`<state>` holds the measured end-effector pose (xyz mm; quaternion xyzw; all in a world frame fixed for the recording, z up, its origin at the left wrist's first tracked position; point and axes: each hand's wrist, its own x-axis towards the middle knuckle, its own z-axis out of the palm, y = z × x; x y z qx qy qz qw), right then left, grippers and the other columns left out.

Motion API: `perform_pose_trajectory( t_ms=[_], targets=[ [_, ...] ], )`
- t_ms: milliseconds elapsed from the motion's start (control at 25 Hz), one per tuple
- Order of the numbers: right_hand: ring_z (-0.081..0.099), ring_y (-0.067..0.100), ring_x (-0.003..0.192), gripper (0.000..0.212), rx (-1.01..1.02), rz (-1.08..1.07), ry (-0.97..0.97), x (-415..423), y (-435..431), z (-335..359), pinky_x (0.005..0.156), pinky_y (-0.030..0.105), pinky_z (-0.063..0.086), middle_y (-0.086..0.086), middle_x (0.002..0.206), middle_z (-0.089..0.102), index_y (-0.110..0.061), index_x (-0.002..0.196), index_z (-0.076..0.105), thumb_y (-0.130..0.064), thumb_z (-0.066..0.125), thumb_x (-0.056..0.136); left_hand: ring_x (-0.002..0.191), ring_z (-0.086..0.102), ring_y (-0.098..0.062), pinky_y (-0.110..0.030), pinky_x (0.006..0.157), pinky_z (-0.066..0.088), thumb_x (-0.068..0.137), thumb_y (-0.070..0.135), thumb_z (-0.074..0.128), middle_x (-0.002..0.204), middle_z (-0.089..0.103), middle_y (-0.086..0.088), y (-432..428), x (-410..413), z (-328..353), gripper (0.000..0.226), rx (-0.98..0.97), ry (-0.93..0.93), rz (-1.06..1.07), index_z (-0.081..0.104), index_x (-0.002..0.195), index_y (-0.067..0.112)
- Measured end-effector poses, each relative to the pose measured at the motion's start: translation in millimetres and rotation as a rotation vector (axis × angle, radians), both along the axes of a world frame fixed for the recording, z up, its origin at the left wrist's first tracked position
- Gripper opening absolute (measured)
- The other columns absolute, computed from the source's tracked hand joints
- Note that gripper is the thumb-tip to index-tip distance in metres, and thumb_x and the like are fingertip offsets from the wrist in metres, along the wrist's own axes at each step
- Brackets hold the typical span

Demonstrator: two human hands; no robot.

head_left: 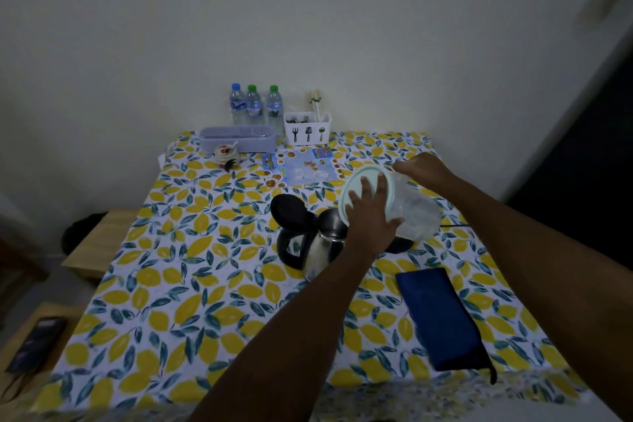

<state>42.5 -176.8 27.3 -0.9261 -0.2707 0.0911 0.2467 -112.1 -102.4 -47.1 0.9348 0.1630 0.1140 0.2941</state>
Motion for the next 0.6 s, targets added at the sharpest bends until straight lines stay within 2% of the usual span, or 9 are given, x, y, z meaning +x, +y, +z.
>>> perform_pose_trajectory(
  t_ms=[160,400,600],
  targets=[
    [0.038,0.02,0.051,0.046,0.008,-0.024,-0.016,2,0,1,0.055,0.034,0.029,0.007,0.053,0.033,-0.013,0.055,0.036,-0.039,0.063,0.081,0.141,0.014,-0.053,-0.064,0.11,0.023,0.087,0.049,0.061,0.162,0.005,-0.017,-2,-2,-1,0.094,0.024,-0.005,0.001,-0.002,0.152,0.025],
    [0.048,0.023,0.057,0.044,-0.043,-0.015,-0.028,5,-1,-3,0.058,0.034,0.036,0.014,0.063,0.044,-0.011,0.061,0.048,-0.049,0.06,0.078,0.141,0.014,-0.052,-0.062,0.111,0.022,0.088,0.048,0.059,0.162,0.004,-0.017,-10,-7,0,0.092,0.015,0.009,0.018,-0.001,0.152,0.021],
    [0.047,0.024,0.056,0.047,-0.064,0.011,-0.035,4,-3,-3,0.058,0.034,0.035,0.014,0.061,0.045,-0.008,0.06,0.051,-0.049,0.059,0.082,0.141,0.014,-0.053,-0.063,0.111,0.022,0.088,0.048,0.06,0.161,0.005,-0.018,-13,-9,-4,0.091,0.001,-0.015,0.02,0.001,0.152,0.02]
  ],
)
